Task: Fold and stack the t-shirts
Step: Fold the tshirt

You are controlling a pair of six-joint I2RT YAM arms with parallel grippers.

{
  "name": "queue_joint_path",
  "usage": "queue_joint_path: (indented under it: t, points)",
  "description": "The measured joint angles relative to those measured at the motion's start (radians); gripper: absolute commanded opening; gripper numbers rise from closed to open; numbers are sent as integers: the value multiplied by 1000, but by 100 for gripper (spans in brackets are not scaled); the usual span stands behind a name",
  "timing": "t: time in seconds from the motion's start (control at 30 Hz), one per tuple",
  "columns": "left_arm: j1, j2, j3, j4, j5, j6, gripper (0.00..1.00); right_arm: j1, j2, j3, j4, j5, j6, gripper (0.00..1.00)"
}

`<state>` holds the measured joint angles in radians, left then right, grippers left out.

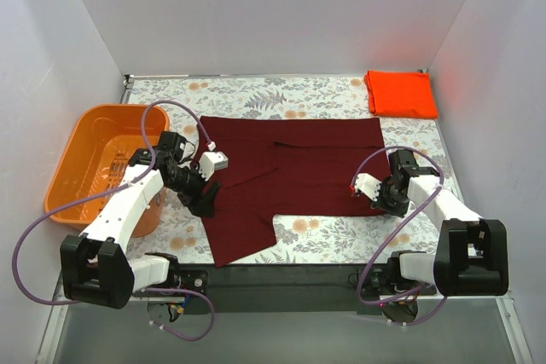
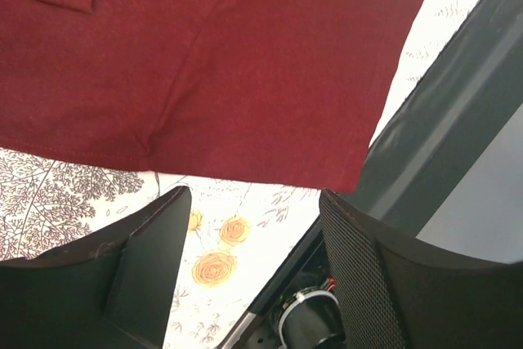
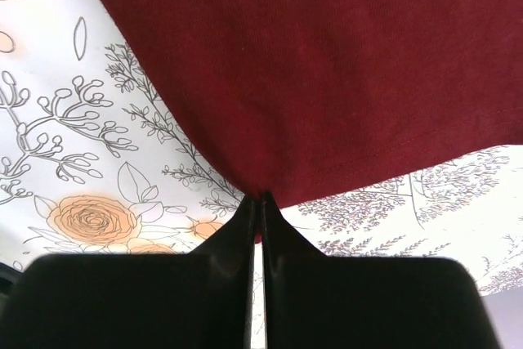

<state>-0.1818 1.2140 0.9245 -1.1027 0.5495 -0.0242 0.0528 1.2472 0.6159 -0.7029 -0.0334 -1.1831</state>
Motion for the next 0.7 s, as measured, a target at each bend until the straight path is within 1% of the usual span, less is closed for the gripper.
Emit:
queue_joint_path:
  t: [0.07,0.1,0.13,0.2,0.3,0.4,0.43,0.7]
  points:
    - [-5,-3,-1,-11,-2,19,56,0,0,24,-24,-12,0,1]
    - [-11,-7,-5,-13,-8,27,49,0,0,42,-36,-19,1,1]
    - [-23,-15,-13,-10,-14,33,45,0,0,62,-45,-24,2,1]
    - [-65,-45,-58,11,-40,43,41,0,5,98,-57,-32,2,1]
    - [-155,-80,-143,41,-97,39,40,0,17,127,-60,-41,5,1]
    - [-239,-84,-204,79,-161,11,43,0,29,132,-68,-46,8,1]
    - [-256,-84,-216,92,-182,2,45,0,32,132,-72,-47,8,1]
    - [-355,-74,-290,250,-310,-49,45,0,42,132,-88,-48,11,1]
